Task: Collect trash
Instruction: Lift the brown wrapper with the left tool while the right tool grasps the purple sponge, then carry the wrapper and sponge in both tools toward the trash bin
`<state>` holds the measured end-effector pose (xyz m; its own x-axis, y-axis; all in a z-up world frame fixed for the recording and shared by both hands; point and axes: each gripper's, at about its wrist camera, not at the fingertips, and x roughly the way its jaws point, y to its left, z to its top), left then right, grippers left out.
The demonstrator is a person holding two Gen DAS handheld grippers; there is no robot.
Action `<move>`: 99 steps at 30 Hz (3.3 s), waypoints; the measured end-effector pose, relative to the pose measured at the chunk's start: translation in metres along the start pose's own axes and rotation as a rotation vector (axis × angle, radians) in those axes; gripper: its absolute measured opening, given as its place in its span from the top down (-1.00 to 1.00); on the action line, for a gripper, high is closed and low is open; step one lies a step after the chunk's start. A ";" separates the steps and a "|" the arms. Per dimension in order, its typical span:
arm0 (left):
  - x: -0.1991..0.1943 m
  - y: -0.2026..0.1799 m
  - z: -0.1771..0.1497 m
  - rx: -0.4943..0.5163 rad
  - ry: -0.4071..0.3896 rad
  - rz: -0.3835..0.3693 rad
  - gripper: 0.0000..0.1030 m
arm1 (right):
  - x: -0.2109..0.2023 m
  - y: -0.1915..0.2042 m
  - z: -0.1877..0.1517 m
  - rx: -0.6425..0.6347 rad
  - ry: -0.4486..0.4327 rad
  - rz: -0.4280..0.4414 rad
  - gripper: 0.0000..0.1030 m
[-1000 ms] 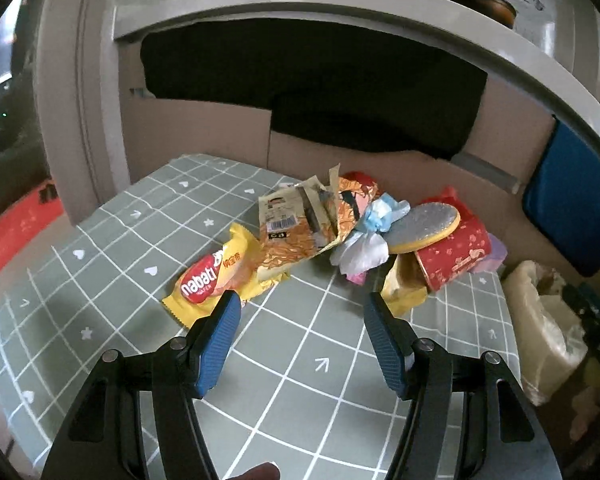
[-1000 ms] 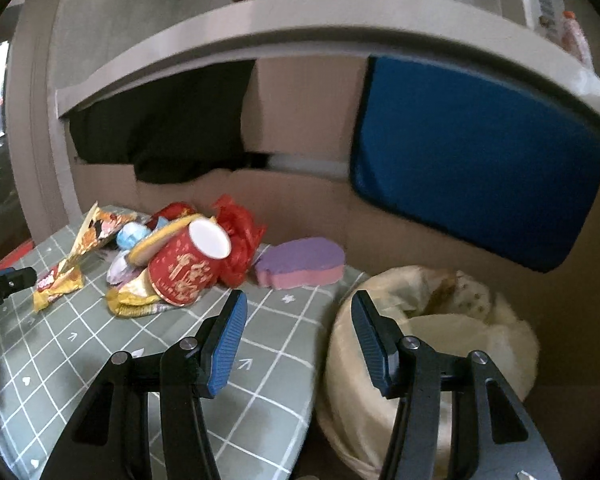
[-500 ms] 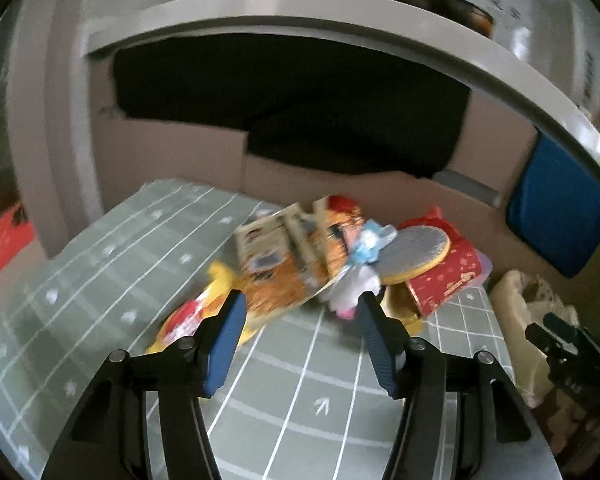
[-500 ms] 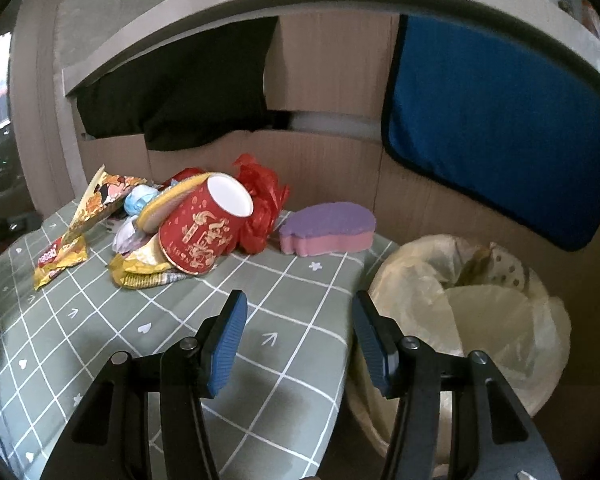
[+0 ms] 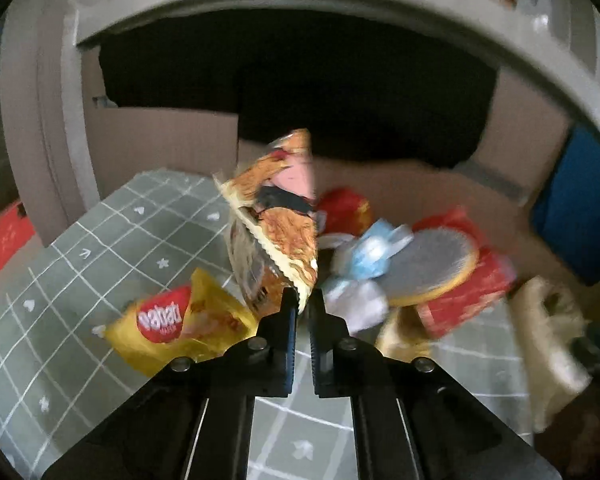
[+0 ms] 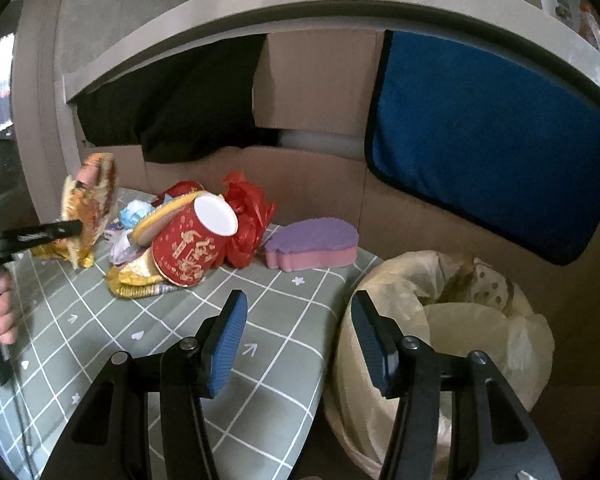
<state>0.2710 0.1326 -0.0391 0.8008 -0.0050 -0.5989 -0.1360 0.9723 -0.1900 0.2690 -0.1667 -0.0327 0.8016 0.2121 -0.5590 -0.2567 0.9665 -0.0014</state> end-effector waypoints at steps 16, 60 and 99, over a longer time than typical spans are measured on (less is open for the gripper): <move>-0.048 -0.016 -0.034 -0.059 0.071 -0.195 0.92 | 0.170 -0.049 0.074 0.206 0.235 -0.033 0.01; -0.060 -0.002 -0.033 -0.148 0.049 -0.148 0.92 | 0.094 0.036 0.033 -0.135 0.157 0.302 -0.19; -0.071 -0.021 -0.078 0.046 0.021 -0.040 0.08 | 0.029 0.026 -0.056 -0.007 0.257 0.303 -0.22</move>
<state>0.1714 0.0944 -0.0529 0.7926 -0.0484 -0.6078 -0.0769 0.9810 -0.1784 0.2552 -0.1437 -0.0954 0.5278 0.4439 -0.7241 -0.4658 0.8642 0.1903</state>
